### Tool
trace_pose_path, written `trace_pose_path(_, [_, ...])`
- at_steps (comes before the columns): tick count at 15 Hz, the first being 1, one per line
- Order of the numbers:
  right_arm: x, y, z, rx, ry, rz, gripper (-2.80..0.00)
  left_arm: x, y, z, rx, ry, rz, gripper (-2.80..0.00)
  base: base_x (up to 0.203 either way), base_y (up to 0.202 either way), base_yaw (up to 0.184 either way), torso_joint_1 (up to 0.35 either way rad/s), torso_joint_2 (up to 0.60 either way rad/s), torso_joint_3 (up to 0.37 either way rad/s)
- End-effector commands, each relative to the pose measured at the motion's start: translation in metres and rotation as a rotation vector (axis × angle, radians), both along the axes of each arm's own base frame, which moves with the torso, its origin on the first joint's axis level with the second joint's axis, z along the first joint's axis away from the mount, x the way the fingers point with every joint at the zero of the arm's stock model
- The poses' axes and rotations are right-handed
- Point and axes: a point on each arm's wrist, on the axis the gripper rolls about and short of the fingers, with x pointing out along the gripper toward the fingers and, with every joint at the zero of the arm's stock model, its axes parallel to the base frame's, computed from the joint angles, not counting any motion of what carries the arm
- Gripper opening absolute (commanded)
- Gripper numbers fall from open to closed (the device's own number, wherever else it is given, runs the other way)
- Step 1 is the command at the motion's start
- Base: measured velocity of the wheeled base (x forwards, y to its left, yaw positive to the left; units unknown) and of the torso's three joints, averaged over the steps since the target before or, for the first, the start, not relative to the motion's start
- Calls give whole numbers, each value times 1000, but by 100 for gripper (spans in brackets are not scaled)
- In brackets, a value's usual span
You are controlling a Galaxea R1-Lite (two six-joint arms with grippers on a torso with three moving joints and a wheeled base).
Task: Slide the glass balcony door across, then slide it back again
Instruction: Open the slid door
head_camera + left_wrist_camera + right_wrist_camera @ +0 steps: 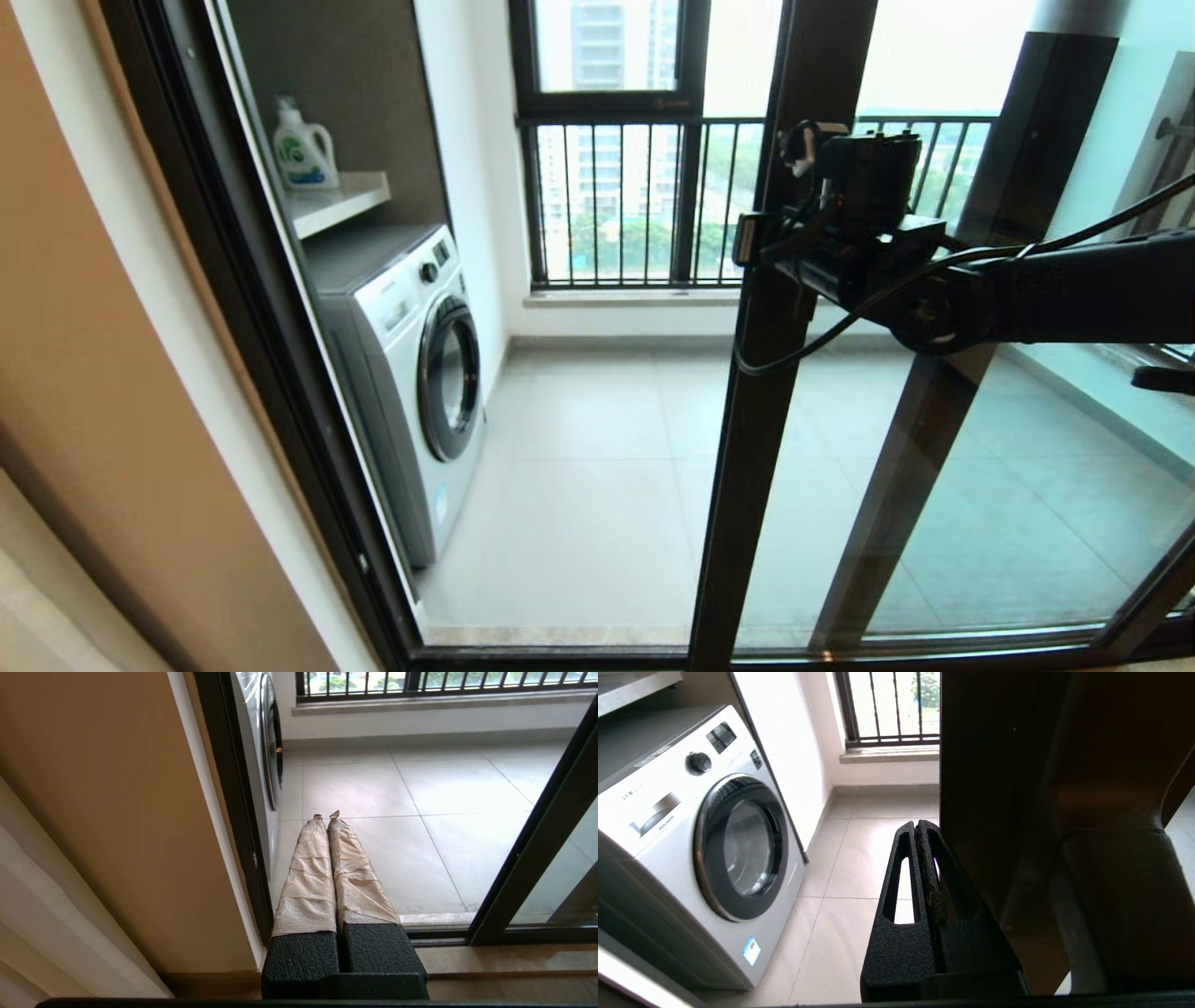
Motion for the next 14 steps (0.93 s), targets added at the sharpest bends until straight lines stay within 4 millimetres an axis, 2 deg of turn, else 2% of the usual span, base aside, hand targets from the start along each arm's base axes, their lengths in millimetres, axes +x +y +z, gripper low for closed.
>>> trace_pose_path(1, [-5, -13, 5, 3, -2, -17, -280, 0, 0, 0, 0, 3, 0, -280, 0, 0, 0, 0, 0, 0])
trace_pose_path(8, [-16, -61, 2, 10, -3, -65, -280, 0, 0, 0, 0, 3, 0, -280, 0, 0, 0, 0, 0, 0])
trace_pose_path(14, [-21, -112, 6, 12, -12, -123, -280, 0, 0, 0, 0, 3, 0, -280, 0, 0, 0, 0, 0, 0])
